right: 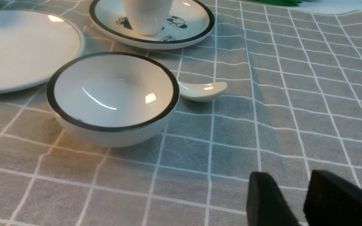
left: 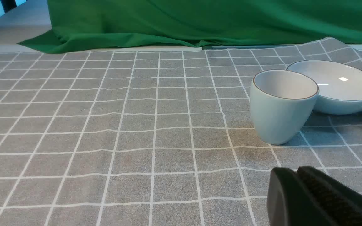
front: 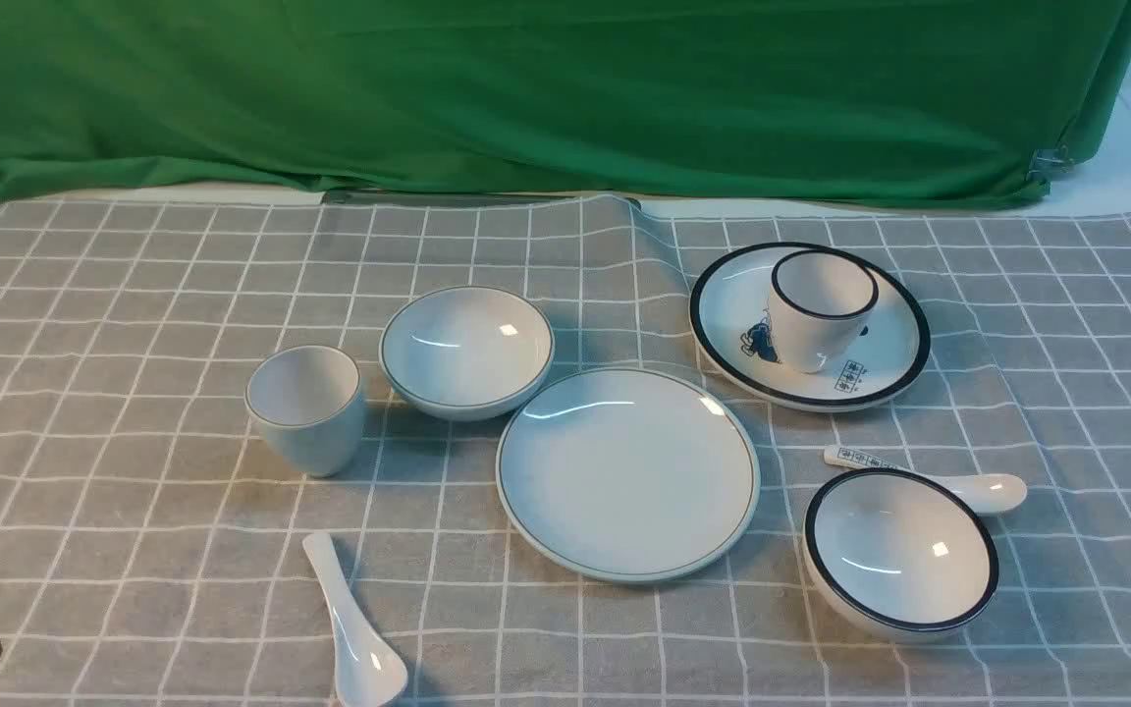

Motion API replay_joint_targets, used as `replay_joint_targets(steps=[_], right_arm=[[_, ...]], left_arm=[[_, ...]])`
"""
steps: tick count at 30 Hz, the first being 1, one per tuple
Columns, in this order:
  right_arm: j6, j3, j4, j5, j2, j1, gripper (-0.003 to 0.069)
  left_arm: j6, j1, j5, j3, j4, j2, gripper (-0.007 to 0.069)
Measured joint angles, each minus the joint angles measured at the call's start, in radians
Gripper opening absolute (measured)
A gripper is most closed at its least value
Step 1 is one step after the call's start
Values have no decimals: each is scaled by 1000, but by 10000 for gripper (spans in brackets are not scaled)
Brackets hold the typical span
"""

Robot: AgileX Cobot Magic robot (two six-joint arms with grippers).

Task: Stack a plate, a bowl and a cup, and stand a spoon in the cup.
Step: Use the left arm to grab a blue rice bowl

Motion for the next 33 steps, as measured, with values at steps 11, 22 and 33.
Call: replay_joint_targets(steps=[11,22,33], right_arm=[[0,0,0,0,0,0,242],[0,0,0,0,0,0,242],[0,0,0,0,-1,0,242]], left_arm=[[0,0,0,0,0,0,17],[0,0,0,0,0,0,17],[-100,0,-248,0,-191,0,17]])
